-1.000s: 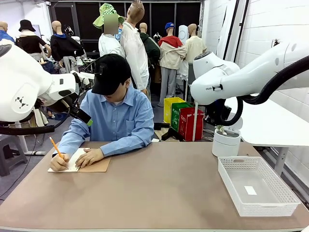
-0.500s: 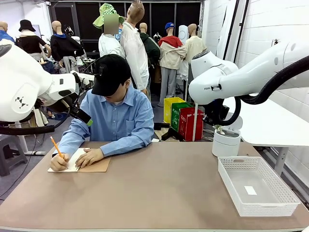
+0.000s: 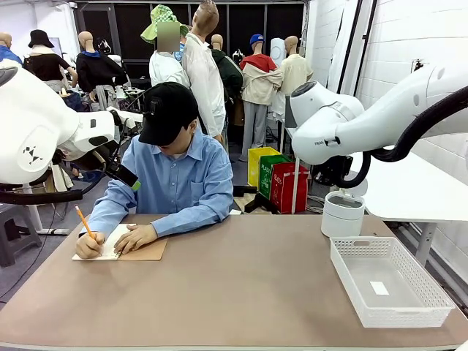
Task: Sort the paper based on its condition.
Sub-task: If a person hands you a paper, place it in the Organizing basket , and if it's crumpled, put it in the Trash can.
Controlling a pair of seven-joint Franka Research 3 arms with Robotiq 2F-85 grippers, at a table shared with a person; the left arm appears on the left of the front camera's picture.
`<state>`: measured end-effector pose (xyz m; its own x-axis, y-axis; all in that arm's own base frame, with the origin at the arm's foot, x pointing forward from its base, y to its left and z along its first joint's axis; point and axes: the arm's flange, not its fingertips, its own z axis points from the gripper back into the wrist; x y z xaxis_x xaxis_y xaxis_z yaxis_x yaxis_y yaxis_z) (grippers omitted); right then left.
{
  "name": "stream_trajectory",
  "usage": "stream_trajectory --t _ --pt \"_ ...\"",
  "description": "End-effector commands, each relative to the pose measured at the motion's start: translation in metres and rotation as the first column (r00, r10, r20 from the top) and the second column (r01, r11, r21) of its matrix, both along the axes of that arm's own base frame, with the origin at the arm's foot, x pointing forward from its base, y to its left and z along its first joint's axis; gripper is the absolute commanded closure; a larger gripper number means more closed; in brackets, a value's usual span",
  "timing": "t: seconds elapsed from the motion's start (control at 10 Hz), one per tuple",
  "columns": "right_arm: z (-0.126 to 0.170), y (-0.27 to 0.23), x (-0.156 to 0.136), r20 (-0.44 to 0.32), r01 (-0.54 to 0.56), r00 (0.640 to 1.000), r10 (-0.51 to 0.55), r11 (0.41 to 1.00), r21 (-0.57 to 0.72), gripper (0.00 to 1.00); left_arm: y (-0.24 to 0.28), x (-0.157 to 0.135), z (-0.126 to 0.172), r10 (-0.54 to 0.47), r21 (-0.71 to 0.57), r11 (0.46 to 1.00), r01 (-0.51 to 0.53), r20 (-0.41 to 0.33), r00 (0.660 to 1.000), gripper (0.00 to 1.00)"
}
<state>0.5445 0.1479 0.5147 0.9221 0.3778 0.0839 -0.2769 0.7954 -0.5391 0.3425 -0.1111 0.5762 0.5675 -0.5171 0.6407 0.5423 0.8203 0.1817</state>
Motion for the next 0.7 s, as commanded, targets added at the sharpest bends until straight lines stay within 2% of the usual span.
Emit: stream_trajectory --t 0.0,0.6 --pt "-0.006 -0.014 0.014 0.026 -0.051 0.998 0.052 0.998 -0.025 1.0 0.001 0.0 0.001 0.001 -0.001 1.0 -0.001 0.001 1.0 0.0" --pt "-0.025 -0.051 0.047 0.007 -0.136 0.991 0.136 0.991 0.003 1.0 0.001 0.0 0.001 0.001 -0.001 1.0 -0.001 0.001 1.0 0.0"
